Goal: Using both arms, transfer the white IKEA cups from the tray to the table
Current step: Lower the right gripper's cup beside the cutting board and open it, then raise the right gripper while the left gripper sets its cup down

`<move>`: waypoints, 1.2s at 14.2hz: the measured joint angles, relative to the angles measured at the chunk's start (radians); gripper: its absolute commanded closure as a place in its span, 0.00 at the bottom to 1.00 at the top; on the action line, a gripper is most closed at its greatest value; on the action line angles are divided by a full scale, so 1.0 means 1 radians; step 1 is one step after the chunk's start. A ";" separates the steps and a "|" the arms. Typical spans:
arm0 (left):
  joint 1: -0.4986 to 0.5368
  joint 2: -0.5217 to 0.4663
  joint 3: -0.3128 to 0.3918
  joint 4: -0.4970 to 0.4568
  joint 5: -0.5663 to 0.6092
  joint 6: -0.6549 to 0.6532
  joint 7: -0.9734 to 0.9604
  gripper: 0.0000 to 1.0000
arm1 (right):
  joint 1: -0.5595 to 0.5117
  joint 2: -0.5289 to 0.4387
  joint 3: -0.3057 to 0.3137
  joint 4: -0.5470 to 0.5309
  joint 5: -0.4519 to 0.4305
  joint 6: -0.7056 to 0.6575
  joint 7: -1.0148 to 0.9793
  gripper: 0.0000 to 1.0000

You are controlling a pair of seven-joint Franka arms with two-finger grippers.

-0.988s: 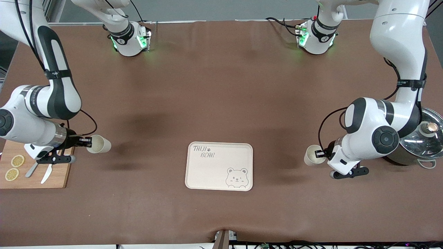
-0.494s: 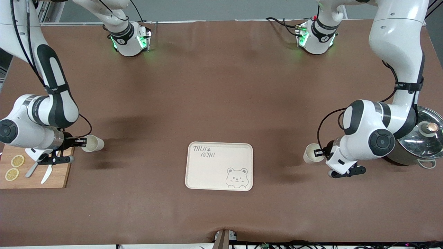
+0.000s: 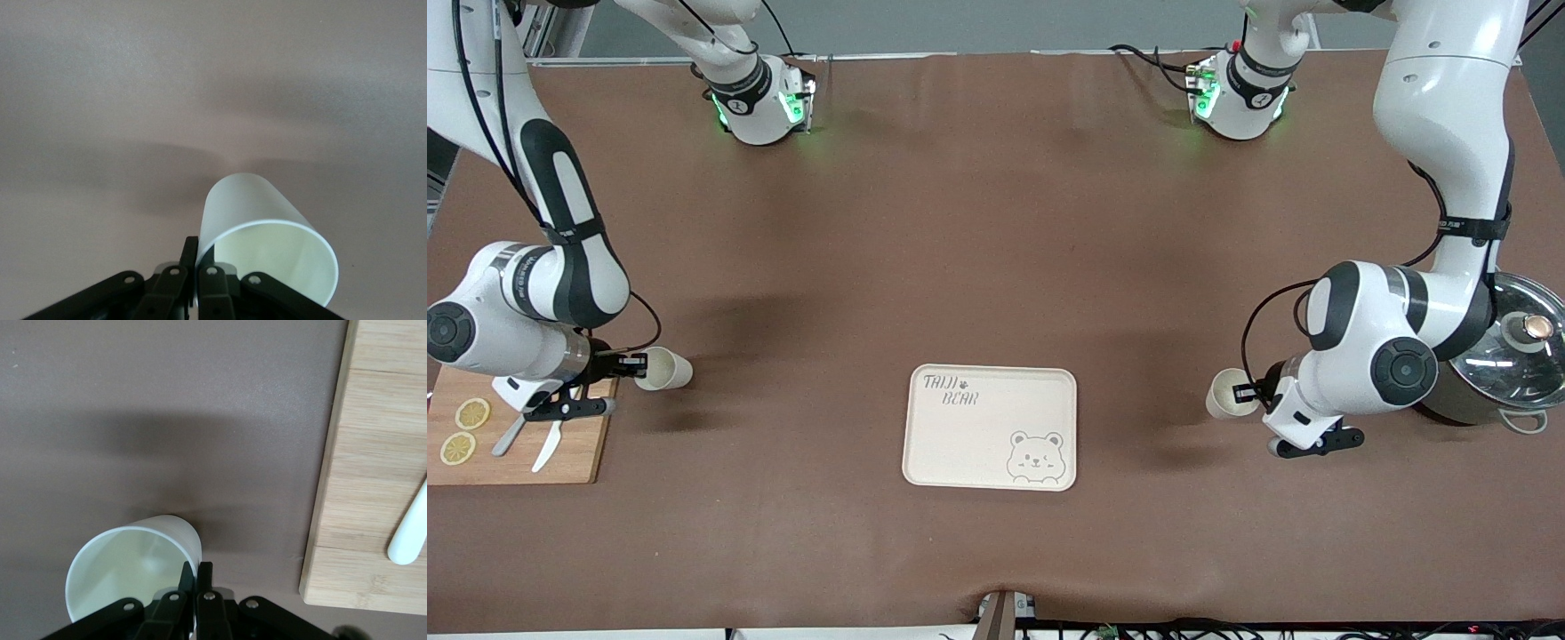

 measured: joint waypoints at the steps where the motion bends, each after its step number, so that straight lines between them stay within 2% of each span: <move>1: 0.000 0.000 0.000 0.000 0.000 0.000 0.000 1.00 | 0.000 0.001 0.000 -0.002 0.000 0.004 0.000 0.00; 4: 0.002 0.001 0.001 -0.002 0.001 0.000 0.000 1.00 | 0.000 0.004 0.008 -0.001 0.000 -0.014 0.000 0.00; 7: 0.012 0.001 0.001 -0.002 0.001 0.000 0.000 0.99 | 0.006 -0.005 0.032 0.058 0.009 -0.070 0.000 0.00; 8: 0.013 0.002 0.001 -0.003 0.001 0.000 0.000 0.87 | 0.007 -0.011 0.041 0.091 0.020 -0.080 0.000 0.00; 9: 0.013 0.002 0.001 -0.003 0.001 0.000 0.000 0.81 | 0.010 -0.017 0.051 0.138 0.028 -0.110 0.000 0.00; 12: 0.013 0.002 0.000 -0.003 0.001 0.000 0.000 0.78 | 0.036 -0.038 0.069 0.339 0.039 -0.299 0.000 0.00; 14: 0.012 0.002 0.000 -0.003 0.001 0.000 0.000 0.73 | 0.057 -0.048 0.070 0.448 0.039 -0.378 0.000 0.00; 17: 0.012 0.002 -0.001 -0.002 0.001 0.000 0.000 0.70 | 0.085 -0.082 0.071 0.526 0.039 -0.438 0.012 0.00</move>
